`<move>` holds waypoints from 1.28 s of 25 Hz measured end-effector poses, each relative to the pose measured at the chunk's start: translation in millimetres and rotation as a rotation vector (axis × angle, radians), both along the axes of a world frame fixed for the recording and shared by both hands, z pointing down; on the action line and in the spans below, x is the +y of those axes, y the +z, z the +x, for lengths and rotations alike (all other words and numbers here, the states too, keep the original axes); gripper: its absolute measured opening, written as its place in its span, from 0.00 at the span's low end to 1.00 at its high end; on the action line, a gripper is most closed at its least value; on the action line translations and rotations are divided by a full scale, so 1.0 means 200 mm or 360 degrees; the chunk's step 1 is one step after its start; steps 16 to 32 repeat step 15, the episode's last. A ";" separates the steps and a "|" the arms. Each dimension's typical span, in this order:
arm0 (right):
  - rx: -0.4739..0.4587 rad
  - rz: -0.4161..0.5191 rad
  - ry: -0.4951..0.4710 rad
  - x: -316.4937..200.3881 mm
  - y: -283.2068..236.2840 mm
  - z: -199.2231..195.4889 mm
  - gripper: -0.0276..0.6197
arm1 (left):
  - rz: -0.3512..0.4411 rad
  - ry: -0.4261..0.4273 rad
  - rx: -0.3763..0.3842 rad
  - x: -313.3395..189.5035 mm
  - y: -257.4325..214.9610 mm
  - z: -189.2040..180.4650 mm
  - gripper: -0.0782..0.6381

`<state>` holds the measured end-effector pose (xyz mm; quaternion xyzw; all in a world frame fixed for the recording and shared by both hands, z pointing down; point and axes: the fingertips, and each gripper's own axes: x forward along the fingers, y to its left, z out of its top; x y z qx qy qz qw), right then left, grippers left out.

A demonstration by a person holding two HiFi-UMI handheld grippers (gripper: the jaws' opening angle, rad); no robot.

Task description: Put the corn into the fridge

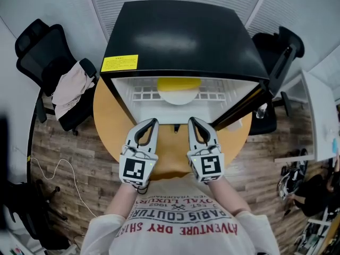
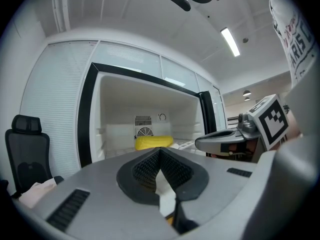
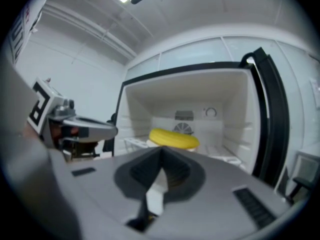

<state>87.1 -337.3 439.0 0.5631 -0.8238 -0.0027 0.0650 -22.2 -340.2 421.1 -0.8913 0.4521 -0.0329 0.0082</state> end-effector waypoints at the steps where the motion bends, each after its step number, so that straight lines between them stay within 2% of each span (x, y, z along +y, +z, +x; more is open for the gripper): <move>1: -0.0021 -0.0025 0.0012 0.00 0.00 0.01 0.09 | 0.0006 0.0002 -0.0001 0.00 0.00 0.00 0.14; 4: -0.0026 -0.0091 0.0041 0.00 0.01 0.02 0.09 | -0.0023 -0.0004 0.0040 0.01 0.00 -0.01 0.14; 7: -0.0024 -0.0048 0.0018 0.00 0.00 0.02 0.09 | -0.0060 -0.0005 0.0077 0.01 0.01 -0.01 0.14; 15: -0.0008 -0.0044 -0.0018 0.02 0.02 -0.01 0.09 | -0.0068 0.0038 0.0065 0.02 0.02 0.00 0.14; 32: -0.0008 -0.0044 -0.0018 0.02 0.02 -0.01 0.09 | -0.0068 0.0038 0.0065 0.02 0.02 0.00 0.14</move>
